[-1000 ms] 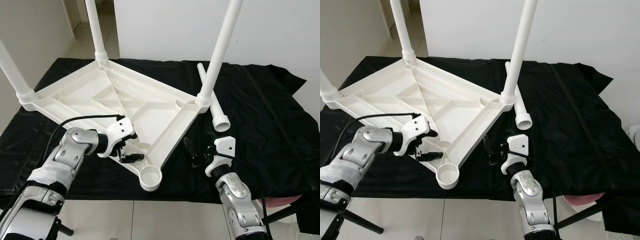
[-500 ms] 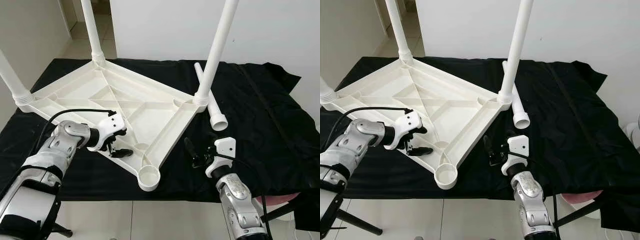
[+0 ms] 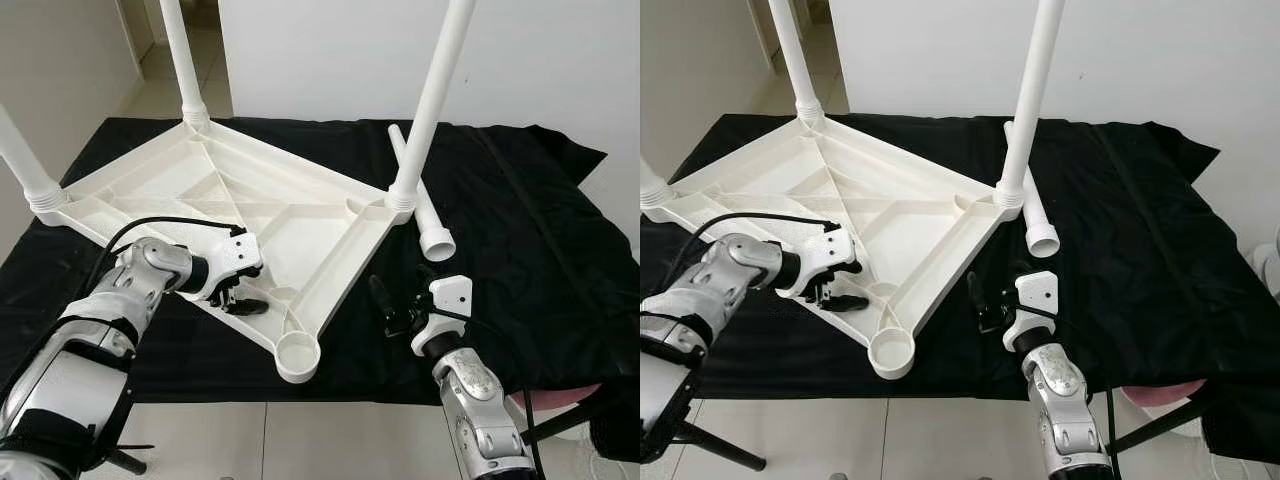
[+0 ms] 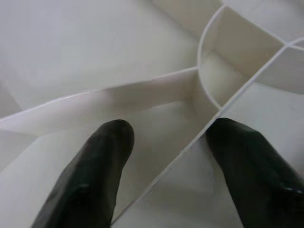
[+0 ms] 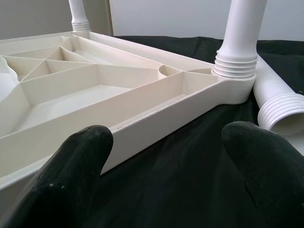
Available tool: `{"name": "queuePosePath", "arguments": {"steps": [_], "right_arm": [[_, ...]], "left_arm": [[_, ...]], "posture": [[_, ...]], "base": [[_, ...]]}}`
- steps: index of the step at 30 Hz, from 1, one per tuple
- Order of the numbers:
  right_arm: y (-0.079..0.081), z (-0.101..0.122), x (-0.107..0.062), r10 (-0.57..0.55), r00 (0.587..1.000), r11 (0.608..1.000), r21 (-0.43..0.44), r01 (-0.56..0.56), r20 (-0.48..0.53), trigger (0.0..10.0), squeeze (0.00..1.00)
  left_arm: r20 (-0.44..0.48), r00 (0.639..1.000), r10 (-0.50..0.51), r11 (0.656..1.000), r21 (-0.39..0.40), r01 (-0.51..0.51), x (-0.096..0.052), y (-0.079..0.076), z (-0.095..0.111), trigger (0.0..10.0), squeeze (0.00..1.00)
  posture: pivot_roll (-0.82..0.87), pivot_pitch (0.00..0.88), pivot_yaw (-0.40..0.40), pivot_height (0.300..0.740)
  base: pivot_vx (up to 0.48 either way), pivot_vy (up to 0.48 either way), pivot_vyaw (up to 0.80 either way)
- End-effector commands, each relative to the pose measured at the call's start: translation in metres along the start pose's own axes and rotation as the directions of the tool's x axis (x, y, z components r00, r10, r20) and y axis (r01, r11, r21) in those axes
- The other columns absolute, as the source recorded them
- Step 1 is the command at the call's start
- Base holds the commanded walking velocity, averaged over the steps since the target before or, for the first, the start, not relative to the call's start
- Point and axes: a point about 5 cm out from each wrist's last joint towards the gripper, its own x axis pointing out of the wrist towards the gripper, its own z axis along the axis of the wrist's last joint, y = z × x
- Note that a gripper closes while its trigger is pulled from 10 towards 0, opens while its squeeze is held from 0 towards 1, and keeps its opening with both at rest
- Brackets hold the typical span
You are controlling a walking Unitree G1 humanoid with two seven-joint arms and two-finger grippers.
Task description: Building children table
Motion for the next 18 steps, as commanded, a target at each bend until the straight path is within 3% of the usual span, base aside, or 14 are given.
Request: {"name": "queuePosePath", "arguments": {"steps": [1,12,18], "right_arm": [[0.001,-0.001,-0.002,-0.002,1.000,1.000,-0.006,0.002,-0.007,10.0,0.00],[0.002,-0.001,-0.003,-0.001,1.000,1.000,-0.006,0.001,-0.011,10.0,0.00],[0.003,-0.001,-0.003,-0.005,1.000,1.000,-0.003,0.005,-0.009,10.0,0.00]], "left_arm": [[-0.005,0.996,-0.091,0.996,-0.014,0.091,0.005,-0.007,-0.002,0.0,0.00],[0.027,0.996,-0.089,0.996,0.006,0.089,0.009,-0.005,0.006,0.0,0.00],[0.127,0.989,-0.072,0.997,0.024,0.069,0.022,-0.008,0.022,0.0,0.00]], "posture": [[-0.07,0.013,0.025,0.740],[-0.08,0.009,0.030,0.740],[-0.08,0.013,0.032,0.740]], "base": [[0.000,0.000,0.00],[0.000,0.000,0.00],[0.000,0.000,0.00]]}}
